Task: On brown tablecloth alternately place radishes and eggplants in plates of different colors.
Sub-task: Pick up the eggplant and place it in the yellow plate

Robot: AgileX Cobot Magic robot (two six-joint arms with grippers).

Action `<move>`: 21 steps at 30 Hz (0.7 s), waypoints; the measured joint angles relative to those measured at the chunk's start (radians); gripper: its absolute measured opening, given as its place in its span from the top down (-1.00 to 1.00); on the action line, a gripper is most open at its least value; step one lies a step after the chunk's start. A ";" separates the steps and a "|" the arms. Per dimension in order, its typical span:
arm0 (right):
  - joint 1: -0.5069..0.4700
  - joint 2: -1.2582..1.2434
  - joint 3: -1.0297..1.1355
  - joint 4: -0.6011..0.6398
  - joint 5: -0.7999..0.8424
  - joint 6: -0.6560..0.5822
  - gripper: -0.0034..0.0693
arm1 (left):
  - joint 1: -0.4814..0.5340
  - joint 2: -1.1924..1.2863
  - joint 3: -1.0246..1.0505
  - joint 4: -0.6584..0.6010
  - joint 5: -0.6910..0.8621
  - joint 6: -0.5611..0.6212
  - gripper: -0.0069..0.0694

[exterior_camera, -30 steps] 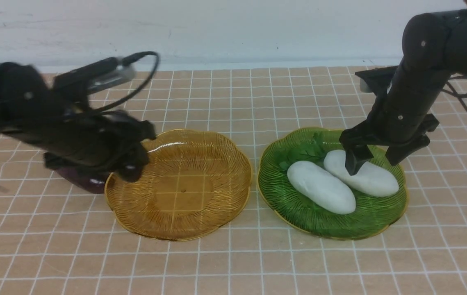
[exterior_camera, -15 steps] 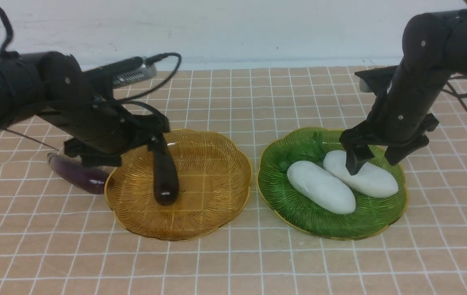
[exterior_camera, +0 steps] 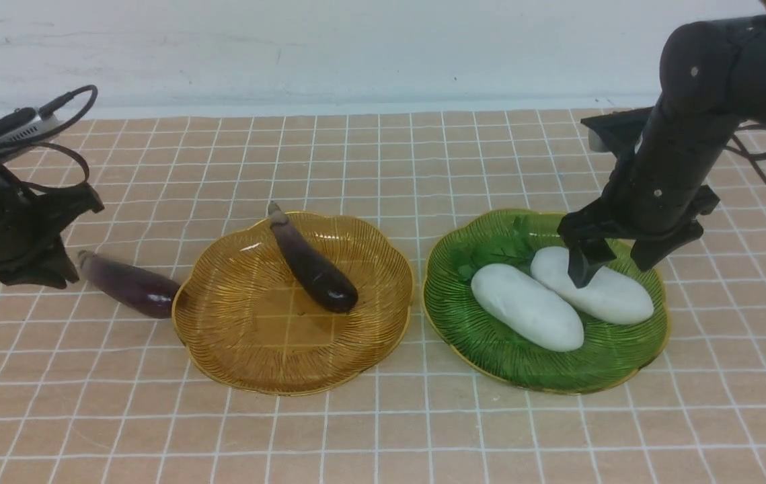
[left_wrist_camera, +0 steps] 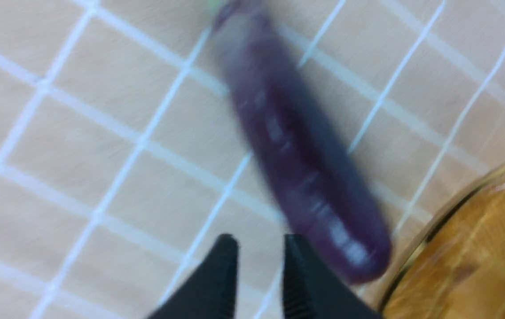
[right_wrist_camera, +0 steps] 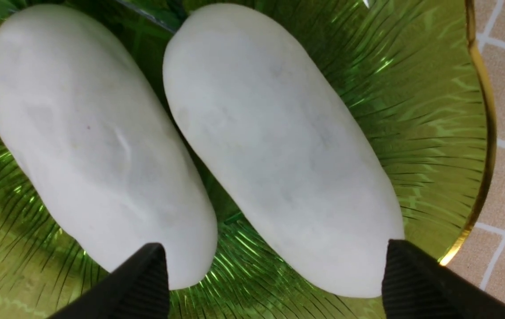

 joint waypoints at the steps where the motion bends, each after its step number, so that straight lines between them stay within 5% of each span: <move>1: 0.000 0.000 0.000 0.000 0.000 0.000 -0.71 | 0.000 0.013 0.000 -0.023 -0.027 0.000 0.33; 5: 0.000 0.000 0.000 0.000 0.000 -0.001 -0.71 | 0.000 0.082 0.000 -0.079 -0.162 -0.003 -0.29; 11: 0.000 0.000 0.000 0.003 0.000 -0.001 -0.71 | 0.000 0.154 0.000 -0.079 -0.193 -0.003 -0.75; 17: 0.000 0.000 0.000 0.029 0.000 -0.001 -0.71 | 0.000 0.202 -0.002 -0.115 -0.223 -0.003 -0.79; 21: 0.000 0.000 0.000 0.035 0.000 -0.001 -0.71 | 0.000 0.205 -0.003 -0.108 -0.203 0.024 -0.38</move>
